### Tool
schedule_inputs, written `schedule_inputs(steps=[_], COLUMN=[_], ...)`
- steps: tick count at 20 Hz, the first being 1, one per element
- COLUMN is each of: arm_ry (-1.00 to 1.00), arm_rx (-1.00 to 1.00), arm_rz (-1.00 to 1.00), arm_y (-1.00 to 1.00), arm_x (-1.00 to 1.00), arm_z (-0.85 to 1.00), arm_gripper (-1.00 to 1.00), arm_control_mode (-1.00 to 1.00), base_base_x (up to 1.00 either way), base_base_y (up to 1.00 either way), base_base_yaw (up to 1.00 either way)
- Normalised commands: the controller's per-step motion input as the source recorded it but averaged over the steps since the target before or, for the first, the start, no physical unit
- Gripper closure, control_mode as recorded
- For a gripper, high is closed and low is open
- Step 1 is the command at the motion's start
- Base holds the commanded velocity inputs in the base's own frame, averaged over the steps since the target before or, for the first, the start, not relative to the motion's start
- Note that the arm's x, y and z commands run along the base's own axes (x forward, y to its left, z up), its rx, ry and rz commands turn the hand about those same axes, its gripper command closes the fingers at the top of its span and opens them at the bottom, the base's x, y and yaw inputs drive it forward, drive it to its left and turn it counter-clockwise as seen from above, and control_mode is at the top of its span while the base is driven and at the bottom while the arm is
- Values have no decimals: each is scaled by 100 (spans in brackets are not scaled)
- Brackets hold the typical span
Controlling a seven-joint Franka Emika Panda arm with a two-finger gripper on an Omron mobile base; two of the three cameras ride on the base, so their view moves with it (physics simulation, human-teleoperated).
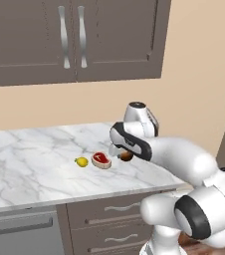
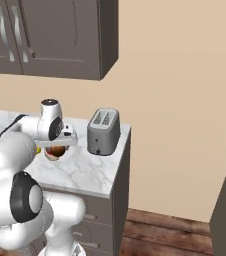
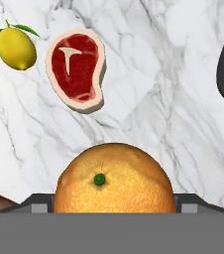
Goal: Open the fridge, remove the orange, lemon, and steak, and place them on any counter.
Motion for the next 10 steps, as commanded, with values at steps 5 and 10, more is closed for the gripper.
schedule_inputs(steps=[5, 10], arm_ry=[0, 0], arm_rx=[-3, -1], arm_rz=[0, 0], arm_y=[0, 0], arm_x=[26, 26], arm_z=[-54, -42], arm_gripper=[100, 100], arm_control_mode=[-100, -100], base_base_x=[0, 0], base_base_y=[0, 0], base_base_yaw=[0, 0])
